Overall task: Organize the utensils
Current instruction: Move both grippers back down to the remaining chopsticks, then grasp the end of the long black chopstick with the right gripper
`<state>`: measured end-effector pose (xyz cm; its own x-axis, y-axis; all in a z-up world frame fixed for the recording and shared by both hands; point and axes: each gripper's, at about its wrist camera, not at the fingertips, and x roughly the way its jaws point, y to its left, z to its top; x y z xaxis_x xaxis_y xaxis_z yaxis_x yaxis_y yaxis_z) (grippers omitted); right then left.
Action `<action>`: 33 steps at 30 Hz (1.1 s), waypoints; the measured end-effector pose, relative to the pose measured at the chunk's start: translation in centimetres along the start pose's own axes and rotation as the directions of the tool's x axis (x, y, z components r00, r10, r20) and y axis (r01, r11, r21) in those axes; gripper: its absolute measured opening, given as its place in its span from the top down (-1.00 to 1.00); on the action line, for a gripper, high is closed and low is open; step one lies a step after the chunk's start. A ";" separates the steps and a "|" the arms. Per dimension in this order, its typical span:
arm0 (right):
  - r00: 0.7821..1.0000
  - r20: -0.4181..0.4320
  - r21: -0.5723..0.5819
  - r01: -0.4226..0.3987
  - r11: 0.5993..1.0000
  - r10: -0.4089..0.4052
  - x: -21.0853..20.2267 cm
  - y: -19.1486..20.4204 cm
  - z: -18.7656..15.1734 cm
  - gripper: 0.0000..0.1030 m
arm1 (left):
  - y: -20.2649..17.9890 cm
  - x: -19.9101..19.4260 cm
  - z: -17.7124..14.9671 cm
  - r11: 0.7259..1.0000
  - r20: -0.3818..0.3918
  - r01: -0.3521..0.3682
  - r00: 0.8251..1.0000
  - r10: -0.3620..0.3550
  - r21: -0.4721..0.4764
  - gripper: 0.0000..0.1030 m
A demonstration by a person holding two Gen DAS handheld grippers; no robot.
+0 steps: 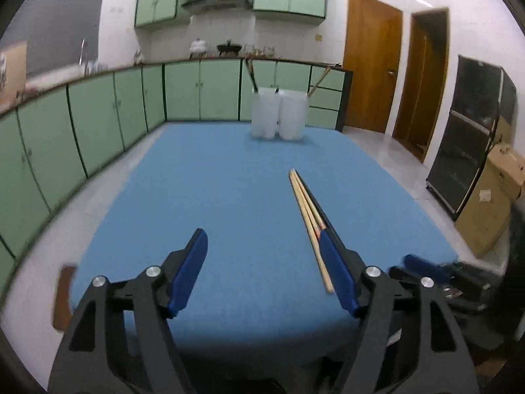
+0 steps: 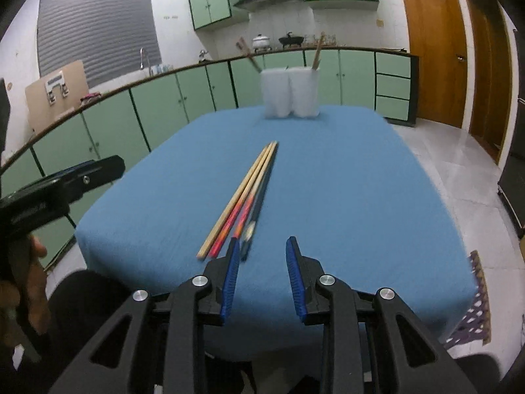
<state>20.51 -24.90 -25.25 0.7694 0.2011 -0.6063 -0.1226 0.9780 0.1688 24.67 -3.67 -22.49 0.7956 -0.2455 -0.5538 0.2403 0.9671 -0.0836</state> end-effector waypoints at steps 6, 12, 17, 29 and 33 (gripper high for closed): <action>1.000 -0.012 -0.028 0.009 1.000 -0.010 1.5 0.8 -0.1 0.44 | 2.0 -0.3 -1.1 0.998 -0.018 -0.038 0.999 0.037 -0.043 -0.41; 0.999 -0.047 -0.038 0.020 0.999 -0.022 3.4 1.1 -0.4 0.45 | 2.0 0.4 -1.6 0.999 -0.043 -0.037 0.998 0.036 -0.033 -0.42; 0.998 -0.047 -0.029 0.042 0.999 -0.044 3.6 0.2 -0.1 0.88 | 0.2 2.1 -2.9 1.000 -0.090 -0.005 0.996 0.007 0.025 -0.42; 0.995 -0.041 0.097 0.094 0.991 -0.091 2.9 -4.6 0.0 0.89 | -3.2 6.3 -4.7 0.996 -0.188 0.028 0.982 -0.011 0.087 -0.27; 0.995 -0.038 0.096 0.091 0.991 -0.088 2.9 -4.9 0.0 0.89 | -3.7 6.9 -5.0 0.994 -0.198 0.027 0.980 -0.006 0.102 -0.27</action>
<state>23.33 -29.07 -27.88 0.7529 0.1163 -0.6477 0.0088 0.9824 0.1866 26.44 -8.63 -30.16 0.6685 -0.2336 -0.7061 0.3172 0.9482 -0.0134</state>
